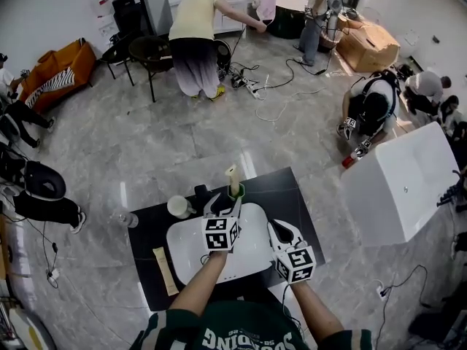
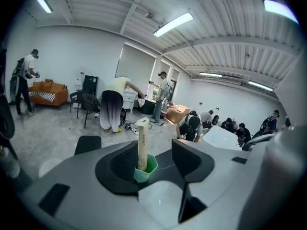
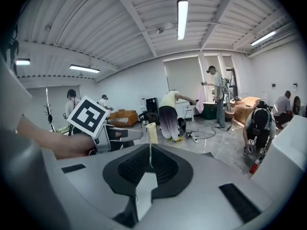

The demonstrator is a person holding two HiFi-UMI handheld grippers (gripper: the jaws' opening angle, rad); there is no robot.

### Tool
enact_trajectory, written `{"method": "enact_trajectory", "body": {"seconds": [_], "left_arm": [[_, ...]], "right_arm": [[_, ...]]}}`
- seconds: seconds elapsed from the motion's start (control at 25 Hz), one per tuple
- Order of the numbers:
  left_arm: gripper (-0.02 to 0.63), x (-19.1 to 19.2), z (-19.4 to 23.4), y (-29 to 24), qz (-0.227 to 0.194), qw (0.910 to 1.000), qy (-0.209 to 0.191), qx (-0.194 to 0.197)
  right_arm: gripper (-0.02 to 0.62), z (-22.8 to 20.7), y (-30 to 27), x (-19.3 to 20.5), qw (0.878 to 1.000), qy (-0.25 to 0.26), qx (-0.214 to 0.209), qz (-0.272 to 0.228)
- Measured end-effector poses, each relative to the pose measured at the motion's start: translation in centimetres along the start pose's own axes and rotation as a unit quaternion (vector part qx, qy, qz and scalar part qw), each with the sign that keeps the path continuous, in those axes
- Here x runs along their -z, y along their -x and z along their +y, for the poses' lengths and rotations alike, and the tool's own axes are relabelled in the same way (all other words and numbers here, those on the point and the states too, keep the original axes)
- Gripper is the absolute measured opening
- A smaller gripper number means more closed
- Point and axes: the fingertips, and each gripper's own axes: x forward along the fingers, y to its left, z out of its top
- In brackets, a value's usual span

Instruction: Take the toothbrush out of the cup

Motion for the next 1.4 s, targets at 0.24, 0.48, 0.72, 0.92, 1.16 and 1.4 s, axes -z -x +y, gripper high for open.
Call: {"method": "enact_trajectory", "body": {"seconds": [0.24,0.48,0.72,0.92,1.16,1.4], "left_arm": [[0.212,0.5,-0.3,-3.0,0.018,0.9995,0.019,-0.015],[0.212,1.1,1.2,-5.4,0.029,0.9975,0.035,-0.055],[0.187,0.5,1.9,-6.8,0.035,0.9956,0.039,-0.078],[0.128,0.9,2.5,-7.6,0.043,0.994,0.036,-0.094],[0.071,1.3,2.3,-7.9,0.042,0.9951,0.025,-0.087],[0.06,0.4,1.6,-7.0,0.031,0.9964,0.02,-0.076]], "right_arm": [[0.041,-1.2,-0.4,0.4,1.0,-0.008,-0.008,0.011],[0.041,-2.2,-0.8,0.9,1.0,-0.014,-0.008,0.019],[0.041,-2.8,-1.2,1.2,0.999,-0.022,-0.01,0.023],[0.041,-3.5,-1.2,1.6,0.999,-0.023,-0.009,0.026],[0.041,-4.1,-1.1,1.7,0.999,-0.024,-0.003,0.031],[0.041,-3.8,-1.3,1.9,0.999,-0.024,-0.004,0.035]]}}
